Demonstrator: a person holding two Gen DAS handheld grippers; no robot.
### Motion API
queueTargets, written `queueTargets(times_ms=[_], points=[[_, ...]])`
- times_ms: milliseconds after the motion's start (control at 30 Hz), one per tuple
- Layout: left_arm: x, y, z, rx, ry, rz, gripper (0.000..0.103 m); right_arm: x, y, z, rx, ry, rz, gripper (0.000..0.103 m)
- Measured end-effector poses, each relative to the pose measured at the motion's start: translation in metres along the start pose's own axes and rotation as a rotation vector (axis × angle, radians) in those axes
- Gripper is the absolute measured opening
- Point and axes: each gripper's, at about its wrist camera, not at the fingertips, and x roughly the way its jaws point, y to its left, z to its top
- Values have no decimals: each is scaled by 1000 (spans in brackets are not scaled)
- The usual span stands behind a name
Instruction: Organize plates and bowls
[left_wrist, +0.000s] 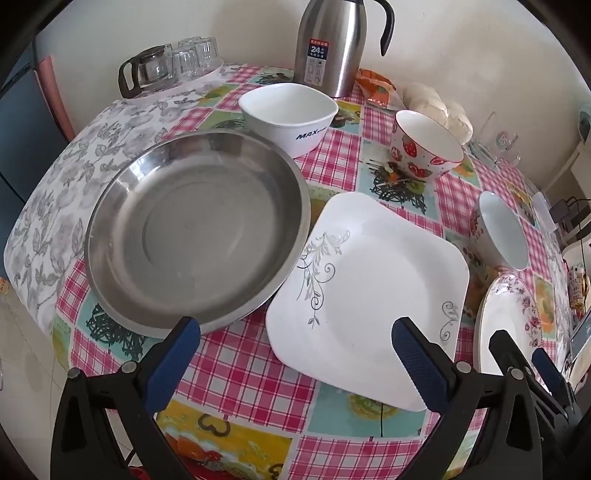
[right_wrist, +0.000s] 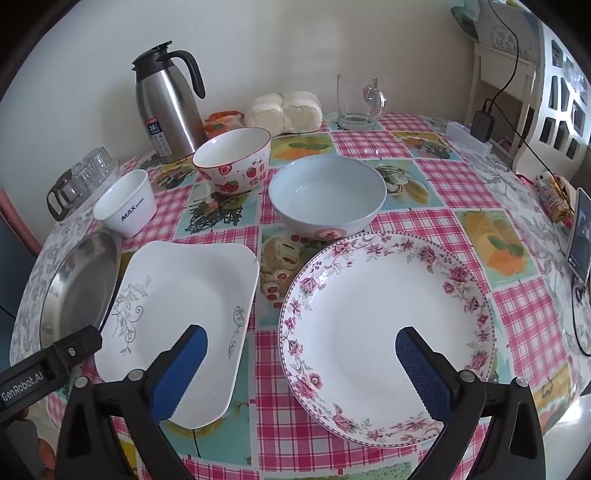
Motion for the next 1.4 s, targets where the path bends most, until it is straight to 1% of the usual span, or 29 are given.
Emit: queueTargets(times_ms=[567,667,833,1067,1400], points=[[3,5,-2,-6,17,2,103,2,1,-1,-15,9,-16,103],[4,5,-3,-1,6,13,103,3,1,-1,-12,11,-19,103],[5,4,-2,3,15,17,103,4,0,-2,-12,17,-21,103],[7,3,-3,11,27,42,103,4,0,-2,-13,21,-25,103],[8,4,-3,1,35,45,103,5,2,-2,-14,23,-34,103]])
